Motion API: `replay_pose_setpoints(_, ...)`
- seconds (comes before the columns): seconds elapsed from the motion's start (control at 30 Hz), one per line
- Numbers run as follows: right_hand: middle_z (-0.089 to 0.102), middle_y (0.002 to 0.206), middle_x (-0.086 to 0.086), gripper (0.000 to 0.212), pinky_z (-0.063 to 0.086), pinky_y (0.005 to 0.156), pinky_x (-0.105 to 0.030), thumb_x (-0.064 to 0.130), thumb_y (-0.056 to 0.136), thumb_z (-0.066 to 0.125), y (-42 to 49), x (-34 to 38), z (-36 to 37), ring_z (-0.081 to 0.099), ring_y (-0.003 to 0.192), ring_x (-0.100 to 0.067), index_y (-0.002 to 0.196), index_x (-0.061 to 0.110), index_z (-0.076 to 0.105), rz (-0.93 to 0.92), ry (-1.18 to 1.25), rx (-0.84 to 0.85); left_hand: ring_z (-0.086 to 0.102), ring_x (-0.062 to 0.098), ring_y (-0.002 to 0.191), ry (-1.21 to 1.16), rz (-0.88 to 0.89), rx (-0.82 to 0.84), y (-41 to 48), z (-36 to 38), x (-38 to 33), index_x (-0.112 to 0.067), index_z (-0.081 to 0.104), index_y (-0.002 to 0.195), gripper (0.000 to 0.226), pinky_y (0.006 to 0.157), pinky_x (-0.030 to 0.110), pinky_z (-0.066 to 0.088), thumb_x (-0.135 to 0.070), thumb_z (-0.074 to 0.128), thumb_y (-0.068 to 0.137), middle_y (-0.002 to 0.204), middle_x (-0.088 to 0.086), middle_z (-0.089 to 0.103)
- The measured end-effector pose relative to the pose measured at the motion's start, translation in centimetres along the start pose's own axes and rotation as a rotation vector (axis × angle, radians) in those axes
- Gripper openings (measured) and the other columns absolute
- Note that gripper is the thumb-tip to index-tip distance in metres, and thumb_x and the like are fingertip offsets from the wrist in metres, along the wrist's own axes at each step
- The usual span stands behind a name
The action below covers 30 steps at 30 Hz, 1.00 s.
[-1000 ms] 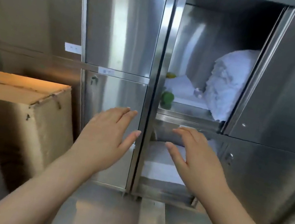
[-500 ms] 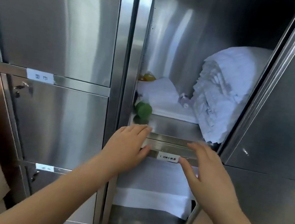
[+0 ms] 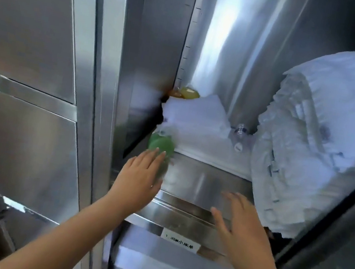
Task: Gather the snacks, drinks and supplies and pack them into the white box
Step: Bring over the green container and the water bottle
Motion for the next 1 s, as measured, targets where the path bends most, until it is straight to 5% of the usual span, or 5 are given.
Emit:
replay_pose_setpoints(0.37,0.047,0.13,0.002,0.042,0.024,0.085,-0.014,0.038,0.092,0.053,12.0,0.9,10.1,0.04,0.116,-0.012,0.129,0.02,0.046,-0.093,0.099,0.033,0.017,0.023,0.141,-0.181,-0.243,0.013,7.6,7.3,4.6,-0.012,0.014,0.149,0.07,0.114,0.035,0.019,-0.032,0.048,0.091,0.156,0.009,0.013)
replay_pose_setpoints(0.5,0.047,0.129,-0.005,0.046,0.04,0.091,-0.034,0.034,0.091,0.054,15.8,2.2,13.9,0.047,0.116,-0.024,0.131,0.017,0.041,-0.028,0.132,0.096,0.013,0.022,0.142,-0.363,-0.309,0.014,9.0,10.2,6.3,-0.015,0.008,0.149,0.073,0.112,0.03,0.014,-0.03,0.05,0.092,0.157,0.006,0.005)
replay_pose_setpoints(0.7,0.04,0.144,-0.005,0.069,0.031,0.089,-0.016,0.019,0.088,0.059,19.6,3.8,17.4,0.043,0.123,-0.018,0.147,0.023,0.024,-0.045,0.342,0.112,0.02,0.022,0.141,-0.472,-0.254,0.069,9.2,12.4,7.0,-0.014,0.003,0.15,0.073,0.113,0.032,0.022,-0.03,0.047,0.093,0.157,0.008,0.007)
replay_pose_setpoints(0.83,0.035,0.145,-0.012,0.075,0.039,0.1,-0.036,0.015,0.088,0.057,21.1,3.1,19.2,0.044,0.126,-0.028,0.15,0.023,0.017,-0.032,0.389,0.169,0.022,0.021,0.14,-0.48,-0.223,0.07,9.5,12.7,7.0,-0.016,0.003,0.15,0.072,0.109,0.029,0.025,-0.022,0.047,0.094,0.157,0.008,0.006)
replay_pose_setpoints(1.0,0.042,0.141,-0.006,0.069,0.042,0.102,-0.041,0.009,0.088,0.056,21.2,1.5,19.2,0.049,0.123,-0.021,0.147,0.028,0.025,-0.003,0.573,0.209,0.036,0.032,0.132,-0.452,-0.295,0.082,9.2,12.5,5.5,-0.017,0.009,0.149,0.074,0.1,0.035,0.039,-0.015,0.052,0.088,0.157,0.01,0.01)
Point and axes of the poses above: each hand's wrist, its own y-axis towards the middle knuckle, its own z-axis out of the palm, x = y × z, the point moved 5 cm from there along y, towards the middle knuckle
